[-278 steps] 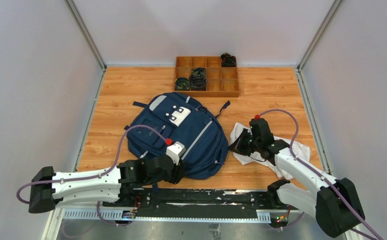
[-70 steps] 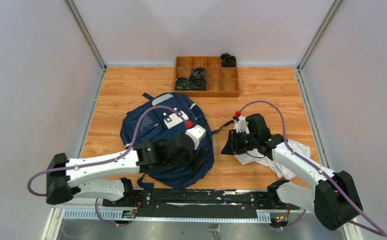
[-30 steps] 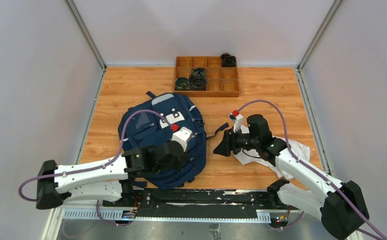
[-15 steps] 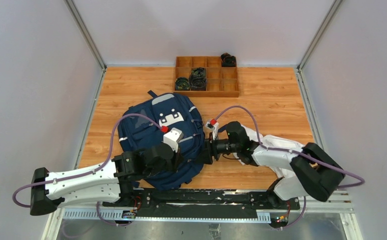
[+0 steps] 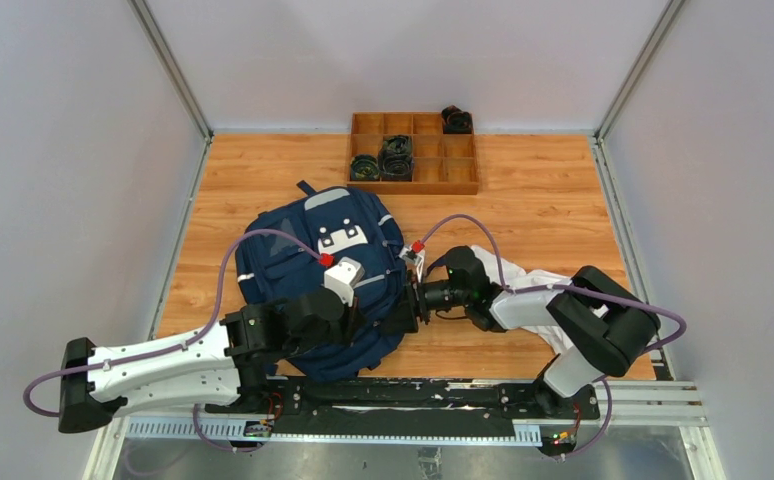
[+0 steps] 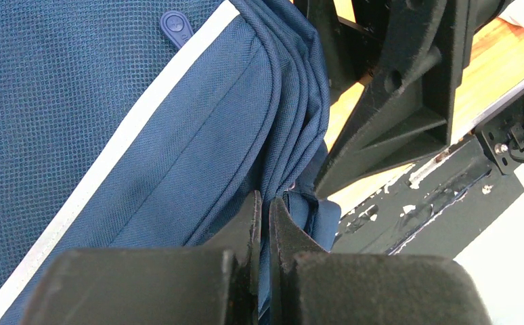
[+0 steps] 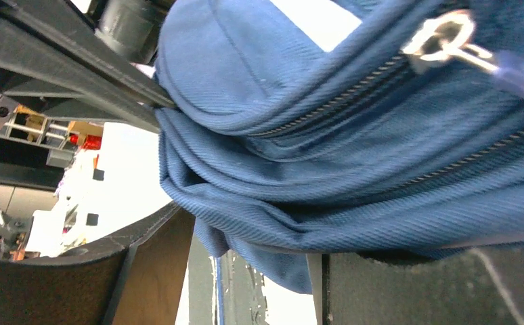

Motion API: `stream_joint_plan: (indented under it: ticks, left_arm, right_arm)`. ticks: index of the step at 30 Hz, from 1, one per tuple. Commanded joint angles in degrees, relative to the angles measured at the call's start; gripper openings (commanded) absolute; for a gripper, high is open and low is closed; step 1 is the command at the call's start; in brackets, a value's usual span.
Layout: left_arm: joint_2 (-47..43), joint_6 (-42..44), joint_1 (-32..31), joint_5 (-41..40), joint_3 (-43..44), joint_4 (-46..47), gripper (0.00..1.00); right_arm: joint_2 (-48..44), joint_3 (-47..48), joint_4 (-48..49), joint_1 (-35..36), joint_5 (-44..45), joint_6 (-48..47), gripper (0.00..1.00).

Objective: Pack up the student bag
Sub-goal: Zip the student bag at the center of the board.

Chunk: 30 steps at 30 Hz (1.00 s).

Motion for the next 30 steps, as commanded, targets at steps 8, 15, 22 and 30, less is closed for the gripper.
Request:
stream_joint_plan:
  ticks: [8, 15, 22, 30]
  left_arm:
    - [-0.9, -1.3, 0.5, -1.5, 0.7, 4.0, 0.0]
    - [-0.8, -1.4, 0.5, -1.5, 0.9, 3.5, 0.0]
    - [-0.6, -1.4, 0.5, -1.7, 0.9, 3.6, 0.0]
    - [1.2, -0.8, 0.5, -1.1, 1.8, 3.6, 0.0]
  right_arm:
    - [-0.5, 0.6, 3.8, 2.0, -5.0, 1.5, 0.49]
    - [0.7, 1.4, -0.7, 2.2, -4.9, 0.5, 0.29]
    - [0.5, 2.9, -3.9, 2.6, -8.1, 0.1, 0.06]
    - [0.9, 5.1, -6.3, 4.5, -11.3, -1.6, 0.26]
